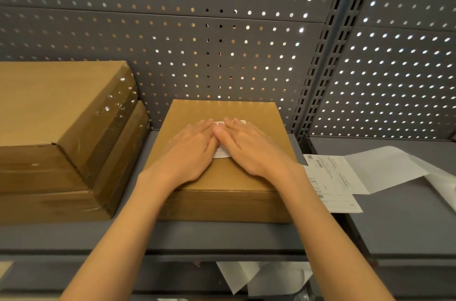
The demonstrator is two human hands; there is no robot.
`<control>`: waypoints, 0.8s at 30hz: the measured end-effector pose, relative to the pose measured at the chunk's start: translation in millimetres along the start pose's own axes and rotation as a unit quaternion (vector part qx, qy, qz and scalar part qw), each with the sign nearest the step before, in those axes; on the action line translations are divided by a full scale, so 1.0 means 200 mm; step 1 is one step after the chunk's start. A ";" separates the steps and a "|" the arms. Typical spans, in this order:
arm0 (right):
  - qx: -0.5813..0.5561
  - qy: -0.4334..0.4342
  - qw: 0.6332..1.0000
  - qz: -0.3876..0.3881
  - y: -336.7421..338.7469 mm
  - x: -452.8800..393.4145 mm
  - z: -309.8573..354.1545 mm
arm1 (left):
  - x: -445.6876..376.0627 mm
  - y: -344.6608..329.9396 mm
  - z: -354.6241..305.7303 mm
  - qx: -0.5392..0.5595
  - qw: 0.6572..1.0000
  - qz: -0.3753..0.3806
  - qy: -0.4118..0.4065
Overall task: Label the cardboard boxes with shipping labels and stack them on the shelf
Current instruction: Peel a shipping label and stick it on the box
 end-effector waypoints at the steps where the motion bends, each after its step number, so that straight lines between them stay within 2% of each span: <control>1: 0.001 -0.008 1.000 0.000 0.00 0.00 -0.01 | 0.00 0.01 0.01 -0.002 1.000 -0.005 0.006; 6: -0.012 -0.067 0.997 -0.023 0.02 0.04 -0.10 | 0.03 0.04 0.05 -0.026 0.999 -0.015 0.033; 13: -0.022 -0.083 0.995 -0.044 0.02 0.07 -0.15 | 0.08 0.08 0.08 -0.032 0.997 -0.040 0.061; 18: -0.023 -0.037 0.992 -0.122 0.04 0.13 -0.03 | 0.13 0.08 0.01 -0.011 0.995 -0.097 0.023; 21: 0.006 0.014 0.993 -0.115 0.00 0.13 0.07 | 0.16 0.04 -0.06 0.013 0.996 -0.086 -0.017; 24: 0.028 0.021 0.995 -0.090 -0.05 0.13 0.10 | 0.16 -0.01 -0.07 0.003 0.998 -0.057 -0.019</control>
Point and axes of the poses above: each hand's wrist, its own x-axis away from the middle knuckle, its own y-axis out of the back of the hand, z = x × y, the point moved 2 cm from there along -x, towards the middle knuckle, and after that the axes turned 4 degrees about y, right-handed, at the moved point
